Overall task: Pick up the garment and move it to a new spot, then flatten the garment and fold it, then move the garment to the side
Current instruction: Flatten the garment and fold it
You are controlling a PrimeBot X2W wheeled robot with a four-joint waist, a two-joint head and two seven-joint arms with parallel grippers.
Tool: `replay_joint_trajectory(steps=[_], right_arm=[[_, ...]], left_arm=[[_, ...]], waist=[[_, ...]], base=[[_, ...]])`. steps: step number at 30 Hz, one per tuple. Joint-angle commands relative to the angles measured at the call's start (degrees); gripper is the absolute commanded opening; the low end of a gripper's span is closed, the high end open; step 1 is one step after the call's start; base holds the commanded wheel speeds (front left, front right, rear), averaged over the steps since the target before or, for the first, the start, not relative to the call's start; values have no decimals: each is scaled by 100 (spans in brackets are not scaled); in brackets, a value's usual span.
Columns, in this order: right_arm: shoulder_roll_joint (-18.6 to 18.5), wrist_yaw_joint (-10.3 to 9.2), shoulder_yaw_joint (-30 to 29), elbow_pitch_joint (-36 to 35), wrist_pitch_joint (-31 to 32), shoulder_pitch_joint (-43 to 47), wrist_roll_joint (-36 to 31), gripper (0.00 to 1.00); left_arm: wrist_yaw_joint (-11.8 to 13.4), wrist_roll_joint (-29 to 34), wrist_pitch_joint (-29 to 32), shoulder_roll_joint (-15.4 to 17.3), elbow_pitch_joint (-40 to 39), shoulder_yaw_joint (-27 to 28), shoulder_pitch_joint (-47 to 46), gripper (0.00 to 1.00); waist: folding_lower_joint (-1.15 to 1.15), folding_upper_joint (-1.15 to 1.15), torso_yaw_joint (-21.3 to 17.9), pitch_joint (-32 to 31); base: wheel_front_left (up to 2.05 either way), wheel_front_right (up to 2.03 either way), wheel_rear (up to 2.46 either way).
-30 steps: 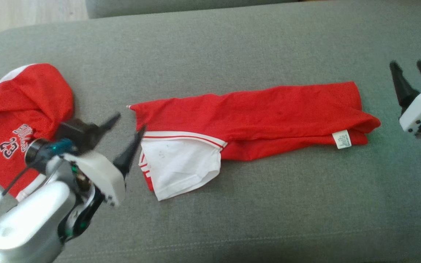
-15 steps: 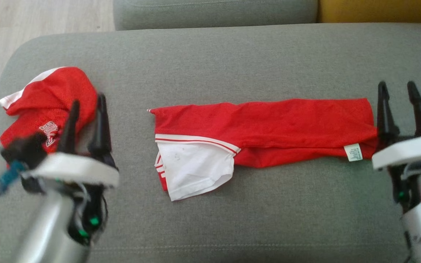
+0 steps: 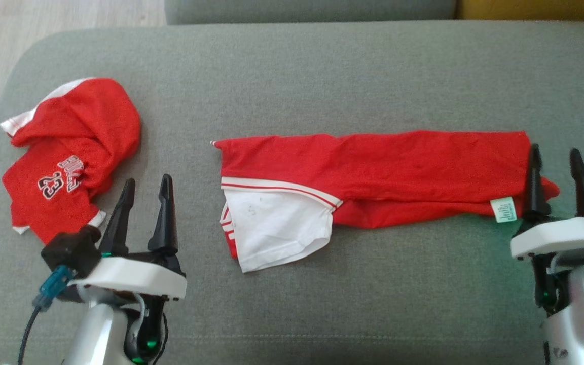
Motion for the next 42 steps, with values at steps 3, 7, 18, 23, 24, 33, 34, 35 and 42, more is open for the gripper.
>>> replay_joint_trajectory(steps=[3,7,18,23,24,33,34,35,42], right_arm=[[88,37,-224,149,232,-450,-102,100],[138,37,-726,635,567,-775,-282,100],[218,37,-1696,1659,953,-1455,-832,100],[253,37,-1757,2175,1111,-1518,-1106,100],[258,37,-1753,2251,1129,-1522,-1126,100],[287,37,-1630,2787,1256,-1625,-1119,100],[288,37,-1614,2825,1252,-1639,-1117,100],[289,37,-1599,2867,1253,-1653,-1102,96],[187,37,-1594,2967,1101,-1710,-1096,0]], left_arm=[[-133,154,-34,-39,-60,306,-253,100],[-244,244,-34,-85,21,351,-363,100],[-363,330,-35,-120,141,421,-498,100],[-385,308,-35,-123,175,456,-532,100],[-386,307,-35,-123,175,460,-537,100],[-383,296,-35,-124,179,443,-584,100],[-383,298,-35,-124,180,441,-583,100],[-384,301,-35,-124,184,439,-579,100],[-376,304,-35,-124,216,478,-543,100]], waist=[[0,0,65,153],[0,0,152,291],[0,0,296,486],[0,0,276,455],[0,0,267,450],[0,0,205,448],[0,0,202,449],[0,0,199,445],[0,0,162,371]], base=[[0,0,0],[0,0,0],[0,0,0],[0,0,0],[0,0,0],[0,0,0],[0,0,0],[0,0,0],[0,0,0]])
